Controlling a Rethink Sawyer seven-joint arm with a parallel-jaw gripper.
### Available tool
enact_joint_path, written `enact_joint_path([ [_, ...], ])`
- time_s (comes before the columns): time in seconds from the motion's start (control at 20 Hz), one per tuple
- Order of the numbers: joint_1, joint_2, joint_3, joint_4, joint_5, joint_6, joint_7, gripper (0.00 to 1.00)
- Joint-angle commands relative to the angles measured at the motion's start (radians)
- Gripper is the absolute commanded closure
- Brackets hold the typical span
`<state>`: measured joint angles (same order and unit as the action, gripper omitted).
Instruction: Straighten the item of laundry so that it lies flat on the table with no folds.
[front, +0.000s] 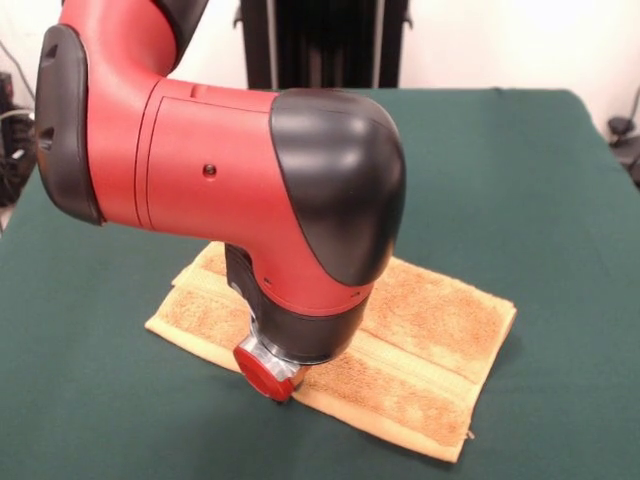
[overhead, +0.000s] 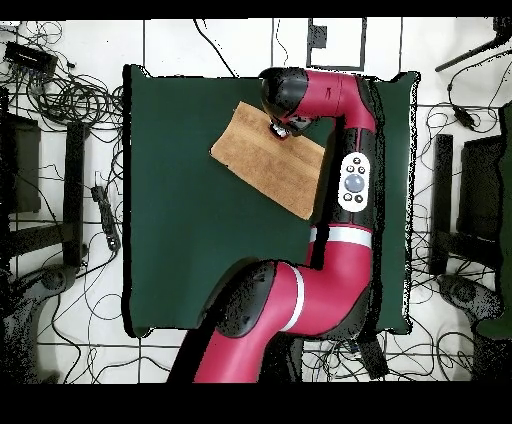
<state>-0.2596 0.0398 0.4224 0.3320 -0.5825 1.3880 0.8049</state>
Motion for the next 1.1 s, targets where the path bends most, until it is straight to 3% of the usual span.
enact_joint_path([
  [0.05,0.050,0.145,0.000,0.144,-0.035,-0.049,-0.009,1.00],
  [0.5,0.050,0.073,-0.062,0.245,0.011,-0.073,0.118,1.00],
  [1.1,0.072,0.027,-0.105,0.287,0.073,-0.061,0.137,1.00],
])
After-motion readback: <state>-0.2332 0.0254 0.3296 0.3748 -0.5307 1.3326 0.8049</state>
